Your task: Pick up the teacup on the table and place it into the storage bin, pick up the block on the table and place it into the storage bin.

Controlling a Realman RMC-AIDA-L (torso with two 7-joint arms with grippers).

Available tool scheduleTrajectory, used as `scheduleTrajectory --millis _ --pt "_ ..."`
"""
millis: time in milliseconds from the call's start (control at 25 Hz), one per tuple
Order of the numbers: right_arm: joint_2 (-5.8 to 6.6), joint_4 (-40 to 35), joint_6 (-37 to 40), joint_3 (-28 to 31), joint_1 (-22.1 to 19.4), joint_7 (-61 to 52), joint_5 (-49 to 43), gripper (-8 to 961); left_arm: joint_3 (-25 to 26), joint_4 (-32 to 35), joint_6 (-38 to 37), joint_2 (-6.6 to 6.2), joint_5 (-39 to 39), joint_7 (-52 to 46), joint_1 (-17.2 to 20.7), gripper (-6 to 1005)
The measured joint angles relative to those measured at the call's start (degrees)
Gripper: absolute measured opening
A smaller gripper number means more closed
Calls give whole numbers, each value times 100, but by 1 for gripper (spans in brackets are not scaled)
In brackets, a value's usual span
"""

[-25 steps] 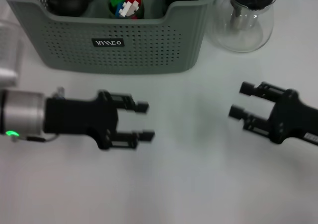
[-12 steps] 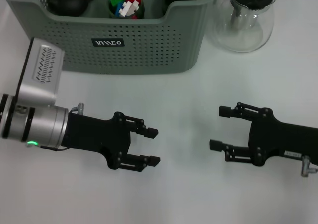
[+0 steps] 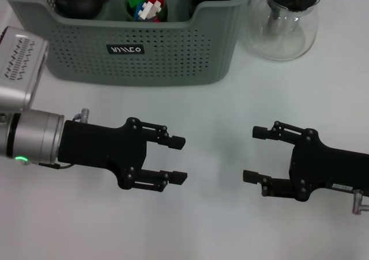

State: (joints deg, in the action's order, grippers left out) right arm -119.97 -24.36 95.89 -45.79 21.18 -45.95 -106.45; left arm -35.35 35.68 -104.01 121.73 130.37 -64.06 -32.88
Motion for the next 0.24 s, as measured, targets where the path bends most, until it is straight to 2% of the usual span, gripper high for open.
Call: scheduleTrajectory --millis 240 --pt "6 -49 230 203 29 50 11 856 -28 26 -199 17 -326 27 -14 627"
